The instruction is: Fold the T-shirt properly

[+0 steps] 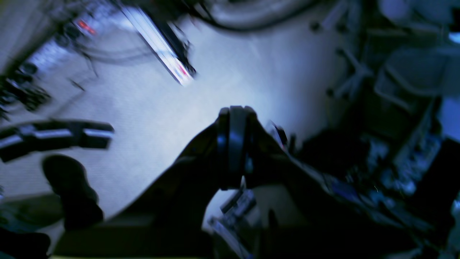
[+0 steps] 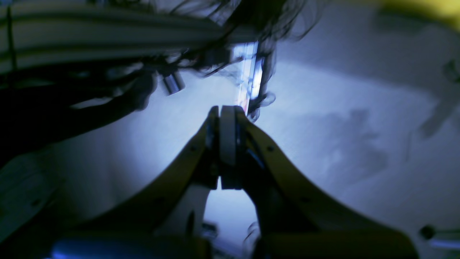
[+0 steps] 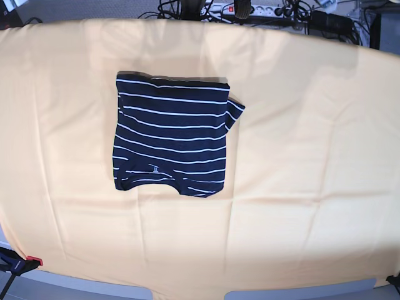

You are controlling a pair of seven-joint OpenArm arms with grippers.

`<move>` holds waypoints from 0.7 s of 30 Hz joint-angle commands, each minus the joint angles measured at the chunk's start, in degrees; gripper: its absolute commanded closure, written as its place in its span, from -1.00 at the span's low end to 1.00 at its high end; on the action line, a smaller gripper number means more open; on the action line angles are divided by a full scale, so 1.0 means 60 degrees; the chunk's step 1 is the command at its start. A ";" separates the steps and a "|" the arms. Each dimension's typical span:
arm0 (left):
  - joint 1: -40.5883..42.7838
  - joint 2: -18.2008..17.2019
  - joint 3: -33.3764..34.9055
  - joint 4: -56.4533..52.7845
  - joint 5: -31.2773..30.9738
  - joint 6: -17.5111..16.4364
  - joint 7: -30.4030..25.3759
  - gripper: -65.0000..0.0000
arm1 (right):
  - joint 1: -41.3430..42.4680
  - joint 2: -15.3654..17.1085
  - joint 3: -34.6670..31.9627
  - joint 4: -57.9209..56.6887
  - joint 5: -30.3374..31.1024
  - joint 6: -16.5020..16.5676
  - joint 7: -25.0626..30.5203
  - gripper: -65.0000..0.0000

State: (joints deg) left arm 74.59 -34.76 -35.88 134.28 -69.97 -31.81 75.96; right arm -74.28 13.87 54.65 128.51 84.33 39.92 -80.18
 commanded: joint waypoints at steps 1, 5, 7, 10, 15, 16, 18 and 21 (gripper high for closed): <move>0.0069 -0.0051 0.0117 0.0120 0.0113 -0.0018 -0.0386 1.00 | -0.0120 0.0051 -0.0182 -0.0226 0.0111 0.0013 0.0030 1.00; 0.0069 -0.0051 0.1257 -0.1169 0.1337 -0.0011 -0.1413 1.00 | -0.0120 0.0106 -0.1570 -0.1778 -0.0197 0.0013 0.0423 1.00; 0.0069 -0.0040 0.2073 -0.2197 0.2033 0.0055 -0.1810 1.00 | -0.0120 0.0160 -0.2401 -0.2652 -0.1275 0.0013 0.1322 1.00; -0.0685 0.0171 0.3300 -0.3952 0.3126 0.0091 -0.2262 1.00 | 0.0517 0.0565 -0.3657 -0.4171 -0.2965 0.0013 0.2677 1.00; -0.2732 0.0969 0.4637 -0.7413 0.4022 0.0091 -0.3005 1.00 | 0.2320 0.1228 -0.5344 -0.7249 -0.5238 0.0013 0.4685 1.00; -0.3155 0.1078 0.4809 -0.8131 0.4084 0.0091 -0.3064 1.00 | 0.2721 0.1275 -0.5610 -0.7843 -0.5530 0.0013 0.4932 1.00; -0.3974 0.1239 0.5104 -0.9581 0.4135 0.0066 -0.3330 1.00 | 0.3483 0.1319 -0.6167 -0.9009 -0.6058 0.0013 0.5497 1.00; -0.5053 0.1559 0.5329 -1.1588 0.4430 -0.0255 -0.4331 1.00 | 0.4470 0.1319 -0.6972 -1.0746 -0.6987 0.0013 0.6845 1.00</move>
State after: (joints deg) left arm 43.35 -24.95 -3.75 63.96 -42.50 -32.88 49.43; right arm -46.17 20.82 12.32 63.35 41.69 39.48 -38.48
